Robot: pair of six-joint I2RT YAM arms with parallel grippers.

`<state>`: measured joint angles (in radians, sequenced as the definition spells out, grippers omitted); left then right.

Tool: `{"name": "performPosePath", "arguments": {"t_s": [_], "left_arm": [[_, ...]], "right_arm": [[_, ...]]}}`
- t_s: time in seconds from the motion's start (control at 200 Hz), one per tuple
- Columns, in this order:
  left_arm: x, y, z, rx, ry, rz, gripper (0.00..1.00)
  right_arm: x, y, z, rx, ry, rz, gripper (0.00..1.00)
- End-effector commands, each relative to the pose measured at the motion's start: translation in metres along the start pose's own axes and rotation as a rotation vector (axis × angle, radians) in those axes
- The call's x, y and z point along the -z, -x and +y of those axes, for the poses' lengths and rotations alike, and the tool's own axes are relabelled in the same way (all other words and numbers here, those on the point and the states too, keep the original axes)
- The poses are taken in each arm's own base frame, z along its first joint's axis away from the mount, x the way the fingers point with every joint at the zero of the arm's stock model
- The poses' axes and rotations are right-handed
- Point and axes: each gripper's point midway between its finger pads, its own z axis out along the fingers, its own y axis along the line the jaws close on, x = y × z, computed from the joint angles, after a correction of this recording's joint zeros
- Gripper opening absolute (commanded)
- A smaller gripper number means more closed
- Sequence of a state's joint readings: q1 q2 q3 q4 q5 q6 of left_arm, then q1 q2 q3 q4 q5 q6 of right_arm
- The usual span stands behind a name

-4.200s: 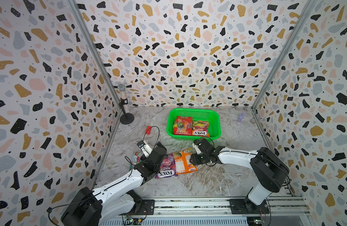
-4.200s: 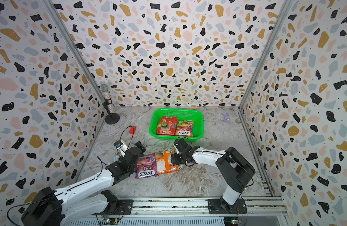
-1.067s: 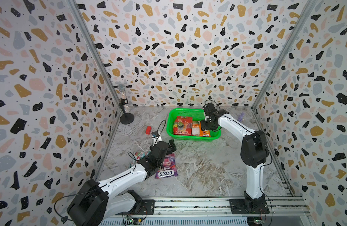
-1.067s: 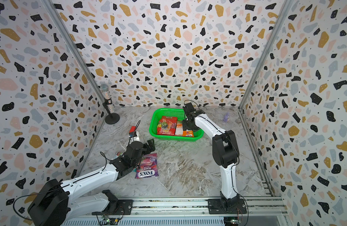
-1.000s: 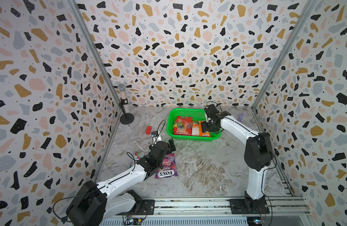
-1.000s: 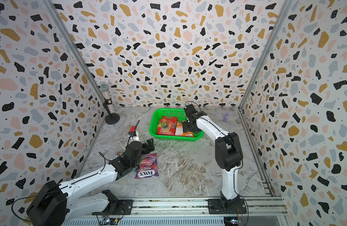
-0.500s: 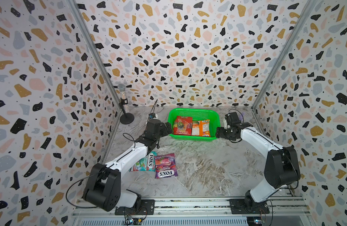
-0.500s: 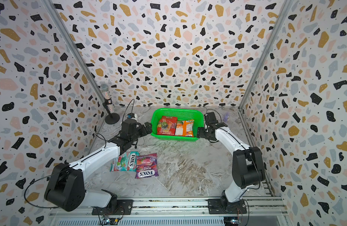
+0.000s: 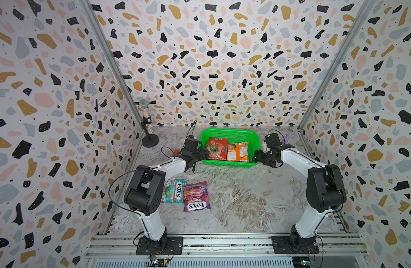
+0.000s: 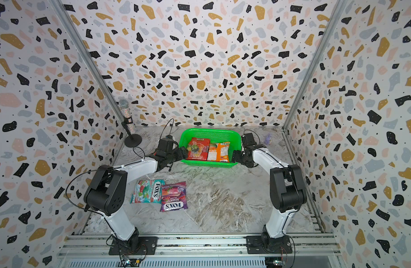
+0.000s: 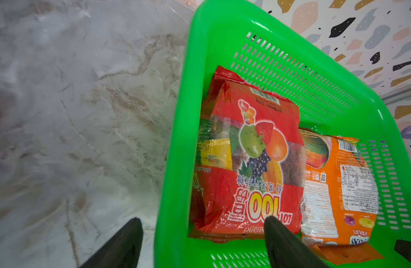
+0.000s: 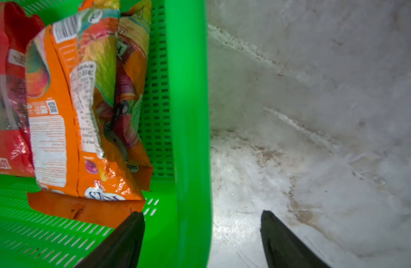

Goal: Put the candies in the basket
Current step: Adjust the basket at the center of the board.

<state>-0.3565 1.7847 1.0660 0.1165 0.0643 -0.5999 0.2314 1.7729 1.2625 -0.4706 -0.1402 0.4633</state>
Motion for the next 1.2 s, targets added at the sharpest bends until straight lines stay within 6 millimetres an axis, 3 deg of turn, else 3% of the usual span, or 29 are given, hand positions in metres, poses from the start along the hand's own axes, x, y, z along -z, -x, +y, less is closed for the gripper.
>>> {"name": "performPosePath", "arguments": {"t_s": [0.0, 0.23, 0.411, 0.586, 0.706, 0.816, 0.951, 1.071, 1.196], "left_arm": [[-0.001, 0.003, -0.021, 0.038, -0.092, -0.046, 0.83], [-0.002, -0.025, -0.055, -0.045, -0.096, -0.061, 0.82], [0.000, -0.040, -0.046, -0.033, -0.046, -0.074, 0.83], [0.015, -0.031, -0.041, -0.048, -0.021, -0.121, 0.86], [0.045, -0.014, -0.042, -0.080, 0.011, -0.158, 0.88], [0.093, 0.001, -0.009, -0.023, 0.234, -0.180, 0.93], [0.156, -0.007, 0.050, 0.057, 0.531, -0.203, 0.94], [0.182, -0.036, 0.086, 0.134, 0.589, -0.243, 0.94], [0.199, -0.057, 0.113, 0.105, 0.617, -0.288, 0.95]], "right_arm": [[0.017, 0.019, 0.005, -0.002, 0.012, -0.052, 0.82], [0.022, 0.025, 0.010, -0.004, 0.052, -0.066, 0.83], [0.021, 0.025, 0.013, -0.005, 0.070, -0.058, 0.82], [0.024, 0.023, 0.013, -0.009, 0.074, -0.057, 0.81], [0.034, 0.018, 0.008, -0.017, 0.044, -0.055, 0.81], [0.057, 0.014, -0.003, -0.011, -0.017, -0.084, 0.82], [0.092, 0.001, 0.001, 0.000, 0.012, -0.134, 0.82], [0.112, -0.028, 0.031, 0.042, 0.185, -0.157, 0.82], [0.120, -0.078, 0.072, 0.122, 0.388, -0.128, 0.80]]}}
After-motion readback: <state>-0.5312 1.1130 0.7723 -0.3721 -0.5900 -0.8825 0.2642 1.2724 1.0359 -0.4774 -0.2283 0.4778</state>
